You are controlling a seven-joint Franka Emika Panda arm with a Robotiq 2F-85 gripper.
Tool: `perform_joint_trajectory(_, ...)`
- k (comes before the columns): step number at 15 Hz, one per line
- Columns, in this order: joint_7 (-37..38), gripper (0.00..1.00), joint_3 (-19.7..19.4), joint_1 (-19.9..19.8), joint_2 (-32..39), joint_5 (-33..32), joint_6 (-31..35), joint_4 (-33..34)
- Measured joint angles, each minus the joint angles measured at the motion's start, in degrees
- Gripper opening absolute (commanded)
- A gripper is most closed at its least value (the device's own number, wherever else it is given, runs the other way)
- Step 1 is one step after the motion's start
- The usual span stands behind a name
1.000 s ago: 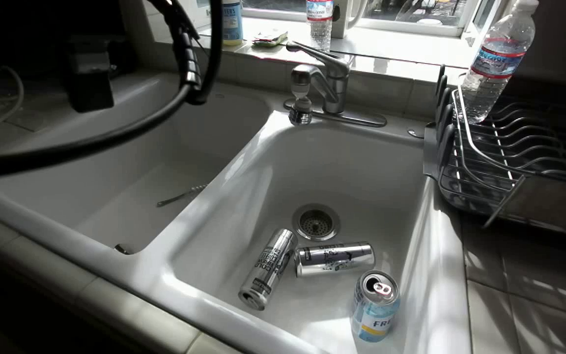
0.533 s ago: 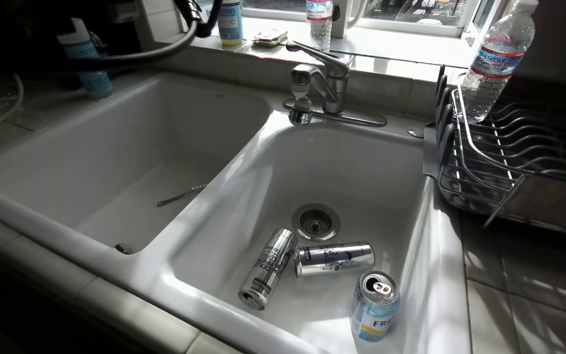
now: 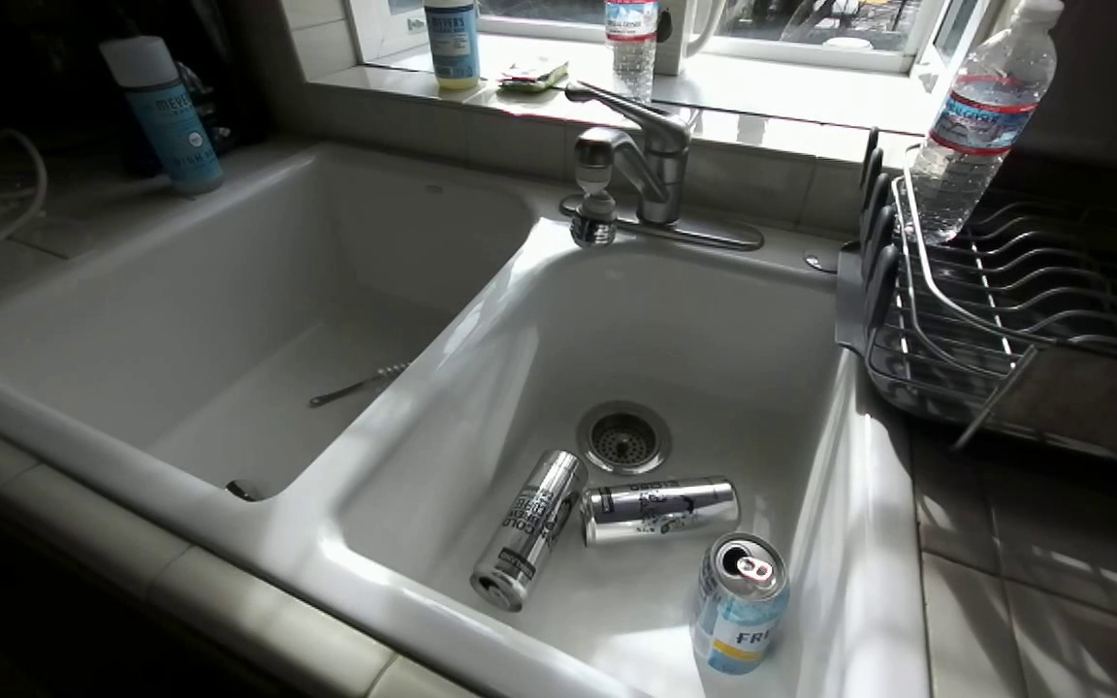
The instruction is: Pick up the bottle on the left and put it on the windowsill.
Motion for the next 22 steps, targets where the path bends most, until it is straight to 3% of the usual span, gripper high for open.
perform_joint_trajectory(5, -3.98, 1.0, 3.66, 5.65, 8.2, 0.86, 8.32, 4.17)
perform_joint_trajectory(14, -3.97, 1.0, 3.35, 5.36, 8.32, 0.87, 8.42, 4.46)
perform_joint_trajectory(22, -1.36, 1.0, 8.87, 5.7, 20.74, -1.56, 9.52, 14.58)
